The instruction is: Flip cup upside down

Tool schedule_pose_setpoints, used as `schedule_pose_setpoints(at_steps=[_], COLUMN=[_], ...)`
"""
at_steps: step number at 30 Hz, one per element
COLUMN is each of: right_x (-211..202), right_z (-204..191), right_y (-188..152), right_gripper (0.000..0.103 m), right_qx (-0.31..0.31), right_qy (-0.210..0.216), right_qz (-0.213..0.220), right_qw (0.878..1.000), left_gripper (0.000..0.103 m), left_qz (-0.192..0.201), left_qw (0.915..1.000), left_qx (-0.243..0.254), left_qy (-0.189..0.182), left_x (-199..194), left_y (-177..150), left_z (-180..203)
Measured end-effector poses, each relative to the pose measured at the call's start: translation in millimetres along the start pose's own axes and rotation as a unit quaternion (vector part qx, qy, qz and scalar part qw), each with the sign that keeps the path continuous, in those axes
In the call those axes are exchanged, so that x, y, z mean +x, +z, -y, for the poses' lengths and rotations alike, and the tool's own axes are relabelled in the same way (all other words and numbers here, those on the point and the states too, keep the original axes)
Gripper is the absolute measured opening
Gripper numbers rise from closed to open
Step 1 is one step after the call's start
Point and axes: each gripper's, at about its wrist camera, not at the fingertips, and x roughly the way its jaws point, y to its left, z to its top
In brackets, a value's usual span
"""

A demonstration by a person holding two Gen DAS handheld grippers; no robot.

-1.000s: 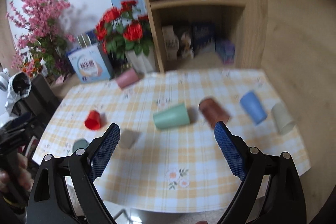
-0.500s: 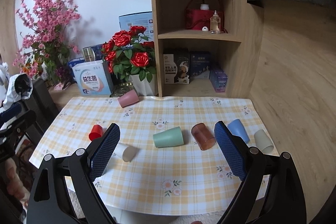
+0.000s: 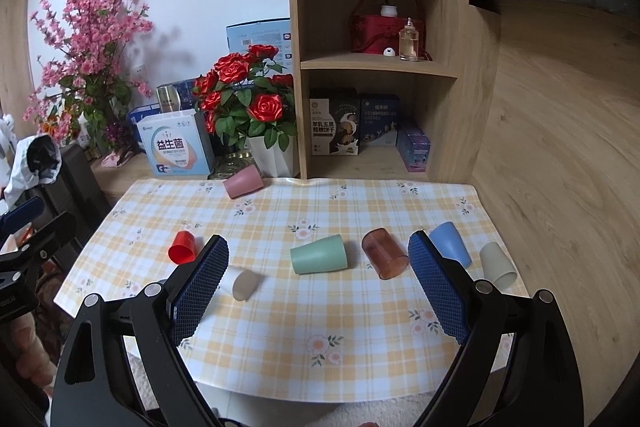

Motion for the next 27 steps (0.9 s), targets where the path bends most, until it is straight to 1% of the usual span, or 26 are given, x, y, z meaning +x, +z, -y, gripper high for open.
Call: schedule_pose_setpoints(at_steps=[27], right_x=[-4.7], right_z=[4.2], right_y=[0.0], right_gripper=[0.088], right_qx=[0.006], right_qy=[-0.008], right_qz=[0.001], right_qw=[1.000], left_gripper=[0.097], left_qz=[0.000], left_qw=[1.0000], left_qx=[0.006], left_qy=[0.006], left_x=[-0.5], left_y=[-1.7], left_z=[1.4])
